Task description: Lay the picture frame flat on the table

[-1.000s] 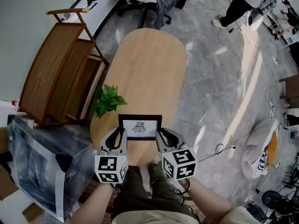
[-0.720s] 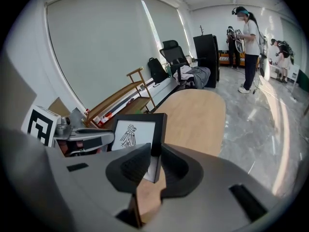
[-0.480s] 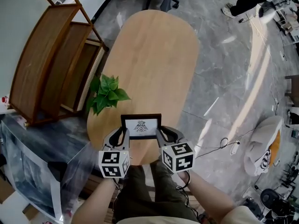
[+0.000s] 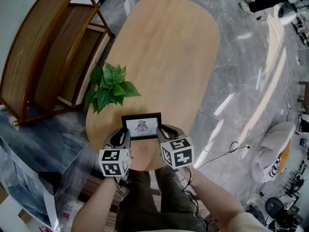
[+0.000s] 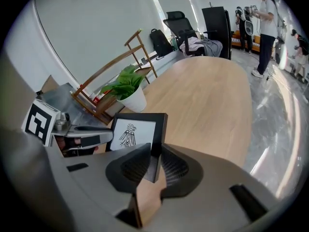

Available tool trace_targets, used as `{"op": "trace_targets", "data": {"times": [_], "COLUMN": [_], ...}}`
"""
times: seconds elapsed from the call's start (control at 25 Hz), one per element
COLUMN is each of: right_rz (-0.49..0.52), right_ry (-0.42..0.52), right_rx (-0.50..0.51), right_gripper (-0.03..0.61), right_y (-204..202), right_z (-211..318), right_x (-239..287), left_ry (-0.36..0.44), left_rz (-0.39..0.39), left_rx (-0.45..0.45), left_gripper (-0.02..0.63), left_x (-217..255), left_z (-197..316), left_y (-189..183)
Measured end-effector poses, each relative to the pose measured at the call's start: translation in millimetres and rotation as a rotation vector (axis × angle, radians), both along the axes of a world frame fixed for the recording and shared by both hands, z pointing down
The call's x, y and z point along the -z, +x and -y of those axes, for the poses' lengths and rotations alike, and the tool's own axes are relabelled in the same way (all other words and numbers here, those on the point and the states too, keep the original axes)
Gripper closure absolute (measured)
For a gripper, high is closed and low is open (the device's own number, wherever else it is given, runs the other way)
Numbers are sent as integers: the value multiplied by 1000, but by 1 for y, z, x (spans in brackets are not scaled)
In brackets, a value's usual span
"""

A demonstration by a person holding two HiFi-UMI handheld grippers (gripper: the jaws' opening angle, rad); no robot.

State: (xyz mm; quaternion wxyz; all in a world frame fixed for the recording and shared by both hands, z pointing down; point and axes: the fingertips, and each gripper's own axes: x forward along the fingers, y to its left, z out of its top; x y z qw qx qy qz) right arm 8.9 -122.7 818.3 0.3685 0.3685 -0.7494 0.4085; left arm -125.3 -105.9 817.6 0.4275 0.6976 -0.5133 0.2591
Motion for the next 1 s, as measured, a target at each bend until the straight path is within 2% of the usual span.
{"op": "trace_targets", "data": {"times": [0.44, 0.64, 1.0], "right_rz": [-38, -49, -62], "right_ry": [-56, -55, -27], "right_rx": [55, 72, 109], "right_gripper": [526, 520, 503], "right_y": [-24, -29, -30], "right_z": [-4, -3, -2], "right_x": [-77, -86, -88], "left_ry": [-65, -86, -89], "left_rz": [46, 16, 36], "left_rx": [-4, 28, 21], "left_gripper": [541, 537, 529], "left_x": [-67, -79, -81], "left_z": [-12, -15, -11], "left_y": [-21, -24, -24]}}
